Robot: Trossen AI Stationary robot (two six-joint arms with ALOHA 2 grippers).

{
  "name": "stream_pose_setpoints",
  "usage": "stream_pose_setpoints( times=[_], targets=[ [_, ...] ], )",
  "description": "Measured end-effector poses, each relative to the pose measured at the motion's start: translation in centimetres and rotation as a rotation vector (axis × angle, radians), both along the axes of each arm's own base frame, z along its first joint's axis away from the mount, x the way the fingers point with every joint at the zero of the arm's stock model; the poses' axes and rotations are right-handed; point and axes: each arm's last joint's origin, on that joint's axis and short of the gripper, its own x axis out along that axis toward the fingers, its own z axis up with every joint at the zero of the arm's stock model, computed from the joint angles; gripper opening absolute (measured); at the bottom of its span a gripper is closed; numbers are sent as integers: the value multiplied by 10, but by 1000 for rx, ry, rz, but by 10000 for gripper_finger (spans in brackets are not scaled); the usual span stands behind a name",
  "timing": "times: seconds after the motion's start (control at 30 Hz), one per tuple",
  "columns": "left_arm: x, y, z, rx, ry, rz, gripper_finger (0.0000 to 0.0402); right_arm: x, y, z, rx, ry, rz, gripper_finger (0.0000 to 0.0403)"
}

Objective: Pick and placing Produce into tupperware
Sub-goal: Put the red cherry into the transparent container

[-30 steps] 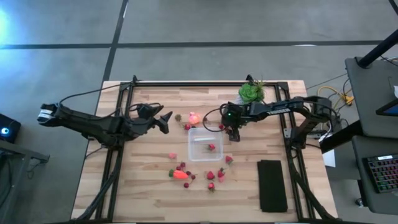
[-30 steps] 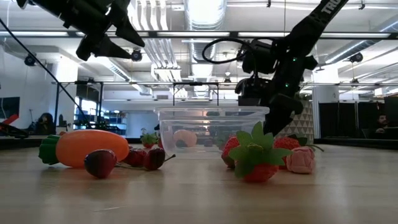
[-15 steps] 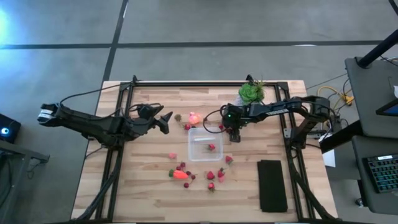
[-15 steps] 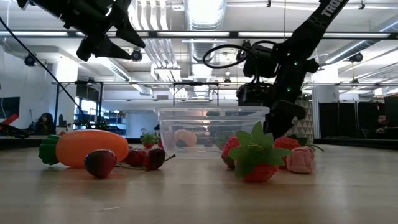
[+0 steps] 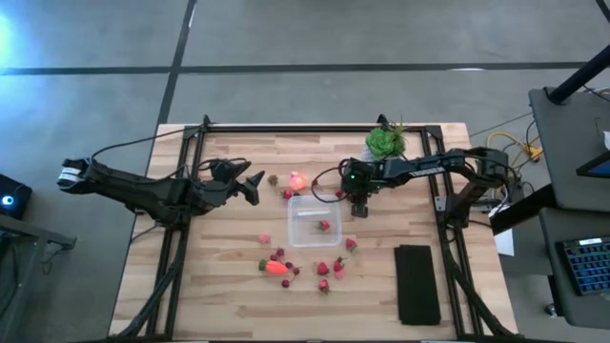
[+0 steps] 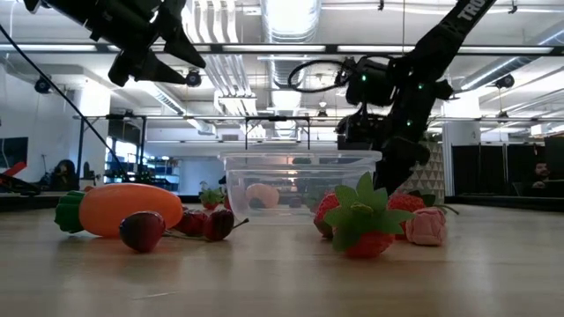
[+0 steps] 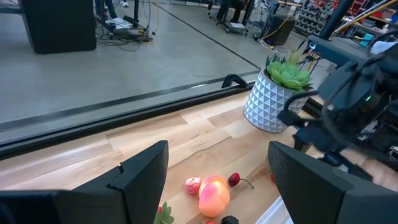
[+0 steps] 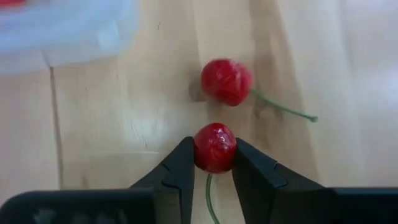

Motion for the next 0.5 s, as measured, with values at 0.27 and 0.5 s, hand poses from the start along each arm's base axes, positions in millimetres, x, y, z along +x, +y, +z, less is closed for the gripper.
stream_pose_setpoints(
  times=[0.27, 0.5],
  targets=[
    [0, 0, 0, 0, 1, 0, 262, -21, 12, 68, 17, -125, -62, 91],
    [1, 0, -1, 1, 7, 0, 262, 1, 27, 105, 36, -227, -27, 93]
  ],
)
